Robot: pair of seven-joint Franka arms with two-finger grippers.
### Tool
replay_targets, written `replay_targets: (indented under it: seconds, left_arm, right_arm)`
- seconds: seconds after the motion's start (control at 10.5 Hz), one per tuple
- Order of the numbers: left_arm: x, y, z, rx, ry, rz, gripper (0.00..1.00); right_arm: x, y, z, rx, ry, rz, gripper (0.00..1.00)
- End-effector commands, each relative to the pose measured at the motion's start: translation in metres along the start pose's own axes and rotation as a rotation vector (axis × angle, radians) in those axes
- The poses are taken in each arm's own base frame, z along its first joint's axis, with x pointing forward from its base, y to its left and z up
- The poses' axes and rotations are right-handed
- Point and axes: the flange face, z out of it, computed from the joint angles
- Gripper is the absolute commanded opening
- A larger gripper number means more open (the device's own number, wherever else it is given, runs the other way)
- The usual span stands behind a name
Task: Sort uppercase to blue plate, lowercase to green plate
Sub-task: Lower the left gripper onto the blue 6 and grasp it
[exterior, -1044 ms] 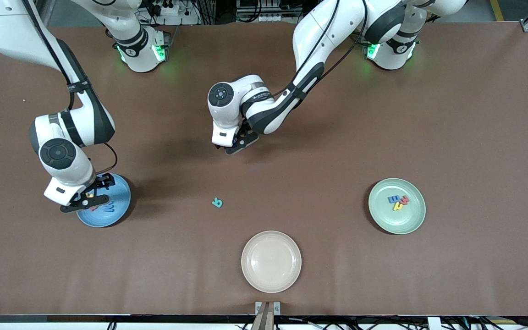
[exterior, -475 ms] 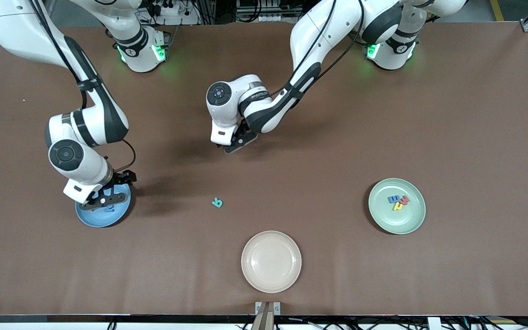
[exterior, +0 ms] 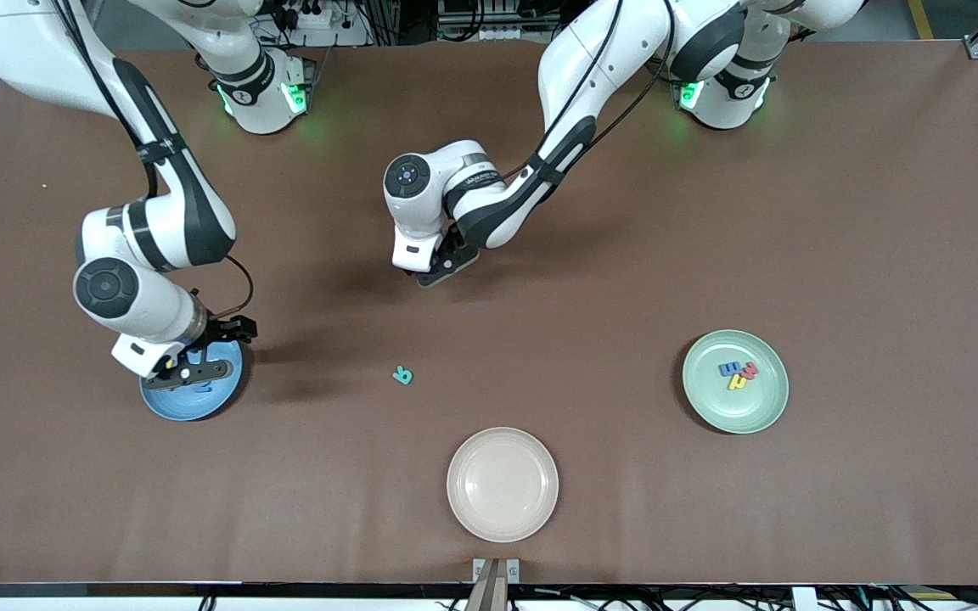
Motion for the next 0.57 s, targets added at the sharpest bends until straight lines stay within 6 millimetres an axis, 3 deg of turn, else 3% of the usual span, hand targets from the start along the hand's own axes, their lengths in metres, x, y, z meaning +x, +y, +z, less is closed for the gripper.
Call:
replay_targets:
  seconds: [0.0, 0.19, 0.28, 0.47]
  left_arm:
    - [-0.002, 0.004, 0.004, -0.004, 0.000, 0.001, 0.56]
    - [-0.004, 0.003, 0.009, 0.002, 0.000, 0.005, 0.51]
    - [-0.003, 0.003, 0.010, 0.002, -0.001, 0.010, 0.40]
    - [-0.002, 0.004, 0.007, -0.002, 0.000, 0.013, 0.00]
  right_arm:
    - [0.007, 0.008, -0.043, -0.001, 0.055, 0.070, 1.00]
    - [0.011, 0.006, -0.051, 0.000, 0.068, 0.104, 1.00]
    - [0.012, 0.004, -0.053, 0.001, 0.071, 0.122, 1.00]
    - [0.016, -0.016, -0.058, 0.002, 0.084, 0.127, 1.00]
